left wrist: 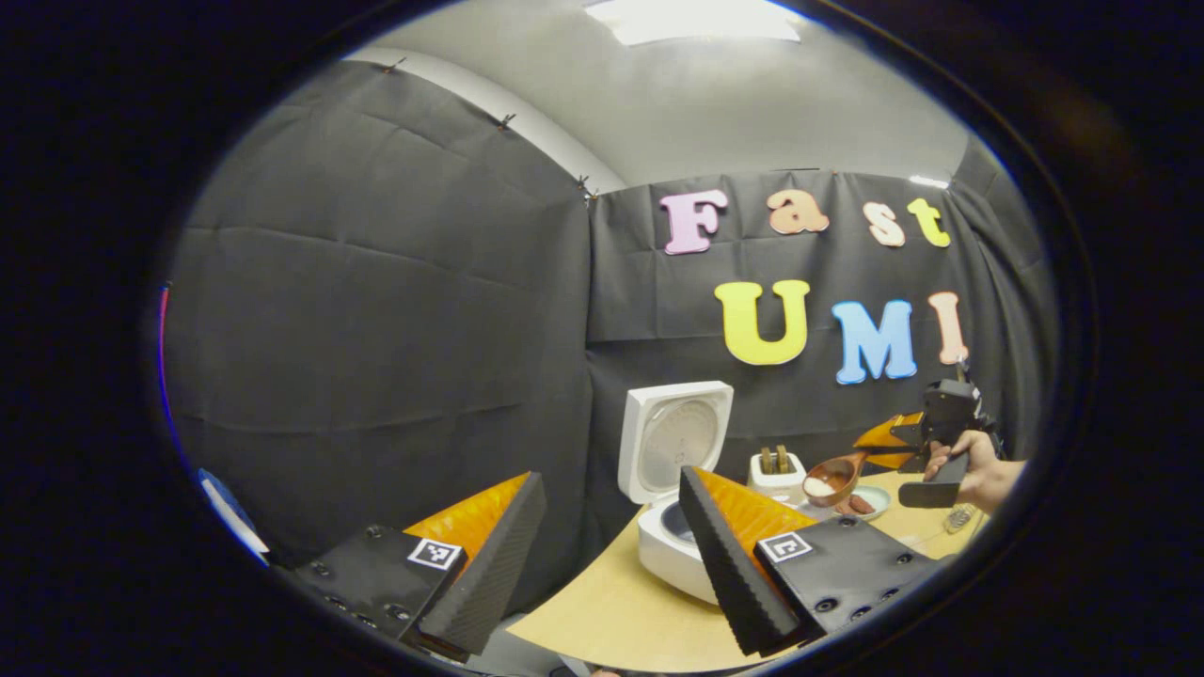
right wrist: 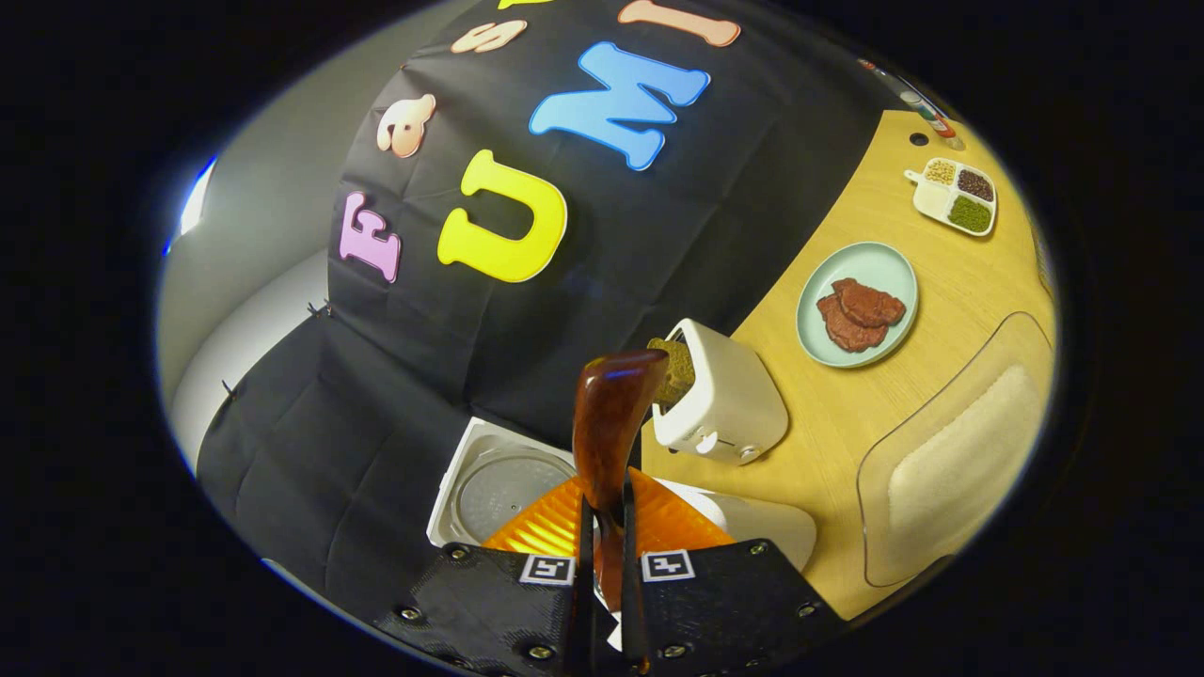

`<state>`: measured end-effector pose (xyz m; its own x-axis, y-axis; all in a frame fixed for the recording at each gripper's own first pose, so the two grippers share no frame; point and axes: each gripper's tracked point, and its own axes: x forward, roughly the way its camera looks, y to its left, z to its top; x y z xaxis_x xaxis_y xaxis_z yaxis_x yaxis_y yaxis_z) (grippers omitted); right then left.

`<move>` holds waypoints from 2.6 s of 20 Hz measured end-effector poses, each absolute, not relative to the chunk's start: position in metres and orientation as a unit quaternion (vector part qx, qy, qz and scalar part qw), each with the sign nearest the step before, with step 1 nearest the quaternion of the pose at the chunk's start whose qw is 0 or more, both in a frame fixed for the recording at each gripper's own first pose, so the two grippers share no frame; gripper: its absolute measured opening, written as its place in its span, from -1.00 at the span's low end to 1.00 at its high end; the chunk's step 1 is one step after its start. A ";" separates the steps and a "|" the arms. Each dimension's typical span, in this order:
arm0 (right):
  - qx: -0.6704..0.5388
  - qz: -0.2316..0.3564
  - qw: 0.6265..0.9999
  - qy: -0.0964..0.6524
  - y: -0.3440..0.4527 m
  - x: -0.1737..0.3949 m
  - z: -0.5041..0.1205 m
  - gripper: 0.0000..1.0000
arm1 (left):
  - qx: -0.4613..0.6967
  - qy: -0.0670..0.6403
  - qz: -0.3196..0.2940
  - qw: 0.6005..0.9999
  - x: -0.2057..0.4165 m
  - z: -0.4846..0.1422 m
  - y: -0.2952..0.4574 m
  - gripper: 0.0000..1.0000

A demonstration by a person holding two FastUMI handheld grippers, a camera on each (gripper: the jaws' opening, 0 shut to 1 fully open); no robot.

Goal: Close the left gripper, press the button to open the rice cooker; take a wooden spoon from the chopstick holder with the right hand, scoop a spoonful of rice and pour it into the rice cooker, then put the wooden spoon back into the chopstick holder.

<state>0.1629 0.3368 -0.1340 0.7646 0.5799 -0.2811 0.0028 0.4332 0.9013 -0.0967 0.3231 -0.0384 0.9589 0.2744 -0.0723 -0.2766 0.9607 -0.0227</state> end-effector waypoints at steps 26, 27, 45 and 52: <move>0.137 0.279 0.911 0.272 0.480 0.200 -0.187 -0.78 | -0.049 0.069 0.244 0.966 -0.153 -0.080 0.390 0.97; 0.108 0.287 0.917 0.257 0.480 0.198 -0.181 -0.78 | -0.048 0.069 0.242 0.967 -0.151 -0.081 0.389 0.97; -0.037 0.336 0.927 0.164 0.494 0.169 -0.147 -0.77 | -0.043 0.065 0.222 0.972 -0.143 -0.073 0.379 0.97; 0.179 0.326 0.899 0.230 0.463 0.165 -0.120 -0.77 | -0.033 0.054 0.202 0.977 -0.136 -0.054 0.360 0.97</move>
<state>0.1654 0.4634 -0.1200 0.6812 0.6692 -0.2969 -0.5045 0.7229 0.4721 -0.1361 0.3599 -0.0535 0.9121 0.3922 -0.1194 -0.3993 0.9158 -0.0423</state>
